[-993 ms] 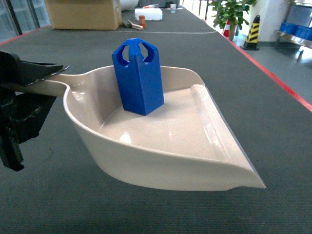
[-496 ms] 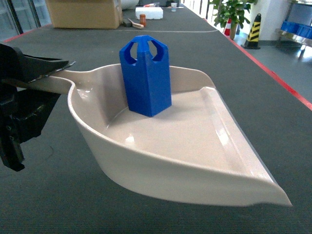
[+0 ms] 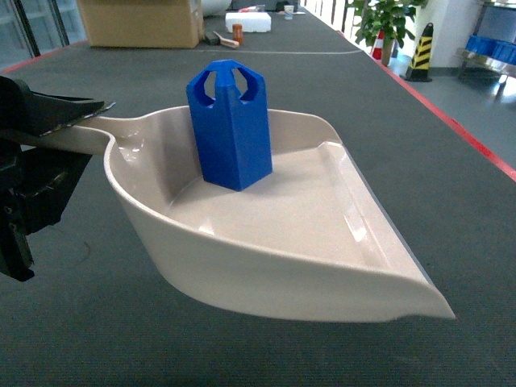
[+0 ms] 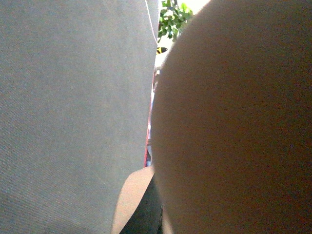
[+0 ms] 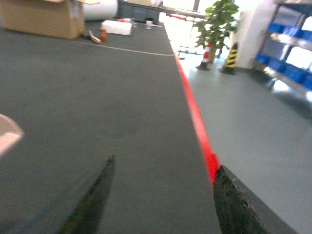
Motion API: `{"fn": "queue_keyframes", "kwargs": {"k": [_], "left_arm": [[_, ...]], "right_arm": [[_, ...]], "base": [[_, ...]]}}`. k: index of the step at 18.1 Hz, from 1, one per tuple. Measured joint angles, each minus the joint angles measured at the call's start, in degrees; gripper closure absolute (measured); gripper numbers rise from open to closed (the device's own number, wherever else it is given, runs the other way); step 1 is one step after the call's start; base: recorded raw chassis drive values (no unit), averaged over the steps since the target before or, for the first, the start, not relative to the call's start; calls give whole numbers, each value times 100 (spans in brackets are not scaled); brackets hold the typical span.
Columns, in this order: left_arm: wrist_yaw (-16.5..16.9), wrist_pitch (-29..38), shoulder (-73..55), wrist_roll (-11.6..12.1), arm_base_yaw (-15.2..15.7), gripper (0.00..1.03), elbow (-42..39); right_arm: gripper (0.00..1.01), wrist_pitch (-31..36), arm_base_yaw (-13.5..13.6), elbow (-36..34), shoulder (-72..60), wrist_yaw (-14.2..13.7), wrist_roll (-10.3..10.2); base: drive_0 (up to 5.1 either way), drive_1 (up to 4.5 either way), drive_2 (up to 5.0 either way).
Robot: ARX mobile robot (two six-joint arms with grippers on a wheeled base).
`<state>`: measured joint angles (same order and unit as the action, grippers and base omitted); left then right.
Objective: Place part in tray to right shelf
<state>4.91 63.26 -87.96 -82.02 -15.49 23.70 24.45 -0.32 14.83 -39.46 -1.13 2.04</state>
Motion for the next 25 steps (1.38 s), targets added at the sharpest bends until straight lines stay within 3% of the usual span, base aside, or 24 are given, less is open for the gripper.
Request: {"fn": "queue_keyframes", "kwargs": {"k": [1, 2, 3, 4, 9, 11, 18, 21, 25], "left_arm": [[-9, 0, 0, 0, 2, 88, 0], [4, 4, 0, 2, -9, 88, 0], [17, 2, 0, 2, -11, 88, 0], [20, 2, 0, 2, -11, 88, 0], [15, 2, 0, 2, -11, 88, 0], [17, 0, 0, 2, -11, 88, 0], [17, 2, 0, 2, -11, 88, 0], [20, 2, 0, 2, -11, 88, 0], [24, 15, 0, 4, -11, 88, -2]], "right_arm": [[44, 7, 0, -28, 24, 35, -11], [59, 28, 33, -236, 188, 103, -72], [90, 0, 31, -592, 608, 101, -103], [99, -168, 31, -872, 1027, 101, -118], [99, -789, 31, -1246, 2048, 101, -118], [99, -678, 31, -1412, 2210, 101, -120], [99, -1462, 31, -1410, 2966, 101, -120], [99, -2503, 31, -1405, 3735, 107, -120], [99, -2498, 31, -1405, 3915, 109, -120]], "base": [[0, 0, 0], [0, 0, 0], [0, 0, 0], [0, 0, 0], [0, 0, 0], [0, 0, 0], [0, 0, 0], [0, 0, 0], [0, 0, 0]]}}
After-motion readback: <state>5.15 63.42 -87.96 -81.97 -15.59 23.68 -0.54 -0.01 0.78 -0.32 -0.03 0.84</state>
